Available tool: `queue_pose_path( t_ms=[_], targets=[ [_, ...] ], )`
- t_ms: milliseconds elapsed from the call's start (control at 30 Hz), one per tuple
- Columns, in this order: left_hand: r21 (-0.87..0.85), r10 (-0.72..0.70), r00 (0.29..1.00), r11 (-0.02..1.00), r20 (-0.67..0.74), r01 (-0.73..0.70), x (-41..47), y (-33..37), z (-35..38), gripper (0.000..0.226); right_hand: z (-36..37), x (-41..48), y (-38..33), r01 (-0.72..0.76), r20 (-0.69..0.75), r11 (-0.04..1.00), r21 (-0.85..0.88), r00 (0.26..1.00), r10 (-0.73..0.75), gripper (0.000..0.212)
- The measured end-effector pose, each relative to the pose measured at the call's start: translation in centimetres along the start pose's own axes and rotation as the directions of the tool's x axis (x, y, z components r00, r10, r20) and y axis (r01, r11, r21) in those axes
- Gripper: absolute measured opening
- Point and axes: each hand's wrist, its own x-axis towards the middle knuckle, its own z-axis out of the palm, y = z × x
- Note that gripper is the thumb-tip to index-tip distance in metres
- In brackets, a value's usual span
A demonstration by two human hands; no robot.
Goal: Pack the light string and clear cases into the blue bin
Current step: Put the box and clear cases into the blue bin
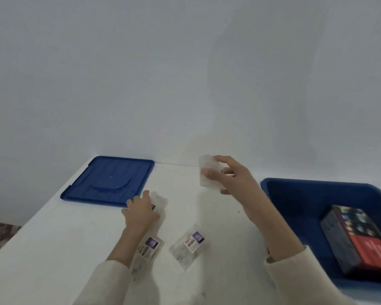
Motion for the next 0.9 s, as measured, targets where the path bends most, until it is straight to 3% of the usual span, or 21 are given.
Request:
queue_pose_path(
  t_ms=[67, 200, 333, 467, 533, 600, 667, 733, 800, 900],
  targets=[
    [-0.041, 0.049, 0.999, 0.998, -0.001, -0.049, -0.3, 1.9, -1.0, 0.065, -3.2, -0.9, -1.0, 0.004, -0.051, 0.999, 0.039, 0.999, -0.002, 0.042],
    [-0.33, 0.273, 0.961, 0.903, -0.052, -0.275, -2.5, 8.4, -3.8, 0.068, -9.2, -2.6, -0.5, -0.036, -0.201, 0.998, 0.05, 0.979, 0.046, 0.064],
    [-0.571, 0.485, 0.866, 0.68, -0.119, -0.46, -6.5, 15.3, -7.7, 0.072, -13.8, -3.9, 2.0, -0.161, -0.309, 0.981, 0.111, 0.932, 0.188, 0.038],
    [-0.711, 0.742, 0.669, 0.496, 0.048, -0.499, -10.5, 20.9, -8.9, 0.061, -17.5, -6.5, 3.6, -0.157, -0.328, 0.94, 0.302, 0.909, 0.257, 0.017],
    [-0.616, 0.816, 0.545, 0.534, 0.194, -0.579, -11.8, 23.1, -7.3, 0.063, -19.2, -7.3, 4.4, -0.09, -0.355, 0.908, 0.408, 0.901, 0.249, 0.017],
    [-0.362, 0.813, 0.484, 0.579, 0.324, -0.731, -12.4, 25.0, -4.1, 0.063, -20.2, -7.6, 5.0, -0.063, -0.341, 0.903, 0.426, 0.913, 0.224, 0.028],
    [-0.092, 0.781, 0.497, 0.565, 0.378, -0.82, -12.3, 26.4, -0.8, 0.056, -20.6, -7.3, 5.6, -0.067, -0.295, 0.922, 0.381, 0.936, 0.19, 0.034],
    [0.098, 0.75, 0.535, 0.544, 0.388, -0.834, -11.8, 27.3, 1.6, 0.049, -20.5, -6.9, 6.1, -0.081, -0.248, 0.956, 0.283, 0.956, 0.154, 0.026],
    [0.208, 0.735, 0.552, 0.514, 0.394, -0.832, -11.1, 27.7, 2.9, 0.046, -20.6, -6.3, 6.9, -0.099, -0.218, 0.99, 0.103, 0.969, 0.119, 0.021],
    [0.29, 0.713, 0.556, 0.474, 0.427, -0.831, -10.4, 27.9, 4.2, 0.045, -21.1, -6.1, 8.2, -0.052, -0.02, 0.968, -0.246, 0.999, 0.049, 0.037]
  ],
)
